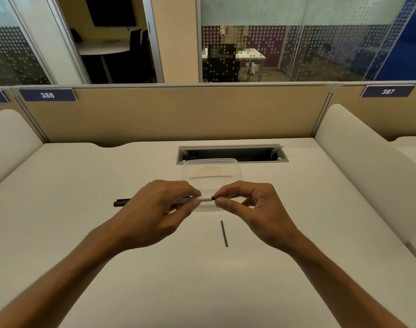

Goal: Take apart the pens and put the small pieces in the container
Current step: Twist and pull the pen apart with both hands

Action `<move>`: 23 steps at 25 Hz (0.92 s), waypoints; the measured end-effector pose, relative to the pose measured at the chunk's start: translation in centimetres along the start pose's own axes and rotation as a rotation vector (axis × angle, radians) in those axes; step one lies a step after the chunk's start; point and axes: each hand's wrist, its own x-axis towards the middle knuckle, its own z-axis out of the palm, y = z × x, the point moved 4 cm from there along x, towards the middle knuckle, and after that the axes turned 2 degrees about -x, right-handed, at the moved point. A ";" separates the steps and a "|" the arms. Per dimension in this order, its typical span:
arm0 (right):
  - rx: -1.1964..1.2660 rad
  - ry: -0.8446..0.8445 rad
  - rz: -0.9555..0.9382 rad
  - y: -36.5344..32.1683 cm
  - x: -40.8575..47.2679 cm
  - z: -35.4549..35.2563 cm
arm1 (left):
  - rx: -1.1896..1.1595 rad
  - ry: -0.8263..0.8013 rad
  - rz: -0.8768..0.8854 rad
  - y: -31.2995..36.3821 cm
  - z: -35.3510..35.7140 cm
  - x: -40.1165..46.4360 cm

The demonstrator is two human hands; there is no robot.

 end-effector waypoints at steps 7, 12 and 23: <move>-0.030 0.091 0.050 0.6 0.2 -0.1 | 0.115 0.016 0.017 0.3 0.0 0.0; -0.002 0.059 0.078 1.1 0.2 0.3 | 0.133 0.000 0.016 0.6 0.2 0.0; 0.070 0.001 0.038 0.3 0.1 0.0 | 0.106 0.028 -0.004 0.3 0.0 -0.2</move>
